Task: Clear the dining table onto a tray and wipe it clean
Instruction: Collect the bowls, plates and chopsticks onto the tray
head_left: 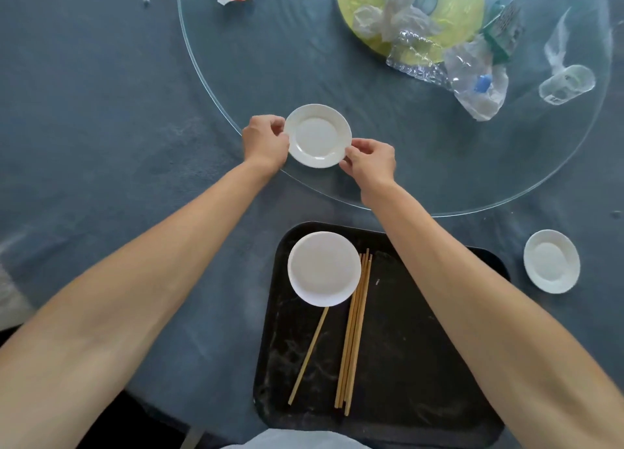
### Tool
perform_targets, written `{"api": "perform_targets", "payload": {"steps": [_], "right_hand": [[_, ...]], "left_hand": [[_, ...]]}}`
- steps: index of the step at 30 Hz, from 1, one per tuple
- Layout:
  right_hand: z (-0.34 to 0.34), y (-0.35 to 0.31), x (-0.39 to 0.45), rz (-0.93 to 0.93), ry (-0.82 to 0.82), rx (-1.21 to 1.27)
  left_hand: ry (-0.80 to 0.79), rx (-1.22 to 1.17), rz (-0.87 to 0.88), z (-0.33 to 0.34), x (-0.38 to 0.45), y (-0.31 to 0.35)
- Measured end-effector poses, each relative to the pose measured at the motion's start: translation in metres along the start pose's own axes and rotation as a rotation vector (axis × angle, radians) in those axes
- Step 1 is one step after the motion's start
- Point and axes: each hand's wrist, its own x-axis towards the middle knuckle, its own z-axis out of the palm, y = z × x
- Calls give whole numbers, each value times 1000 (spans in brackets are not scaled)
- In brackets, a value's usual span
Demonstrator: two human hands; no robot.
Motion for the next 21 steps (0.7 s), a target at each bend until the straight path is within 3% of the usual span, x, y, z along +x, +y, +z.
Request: {"api": "perform_targets", "payload": {"steps": [7,14,21], "right_hand": [[-56,-5,-34,-53,73,101],[-147,3,-74,-57,193,140],[-272,46,-85,-23,301,200]], "left_hand": [[-117,-314,6,-1,-33,34],[-246,-337,94,43,-92,86],[-413,-290,116,134,-161,127]]}}
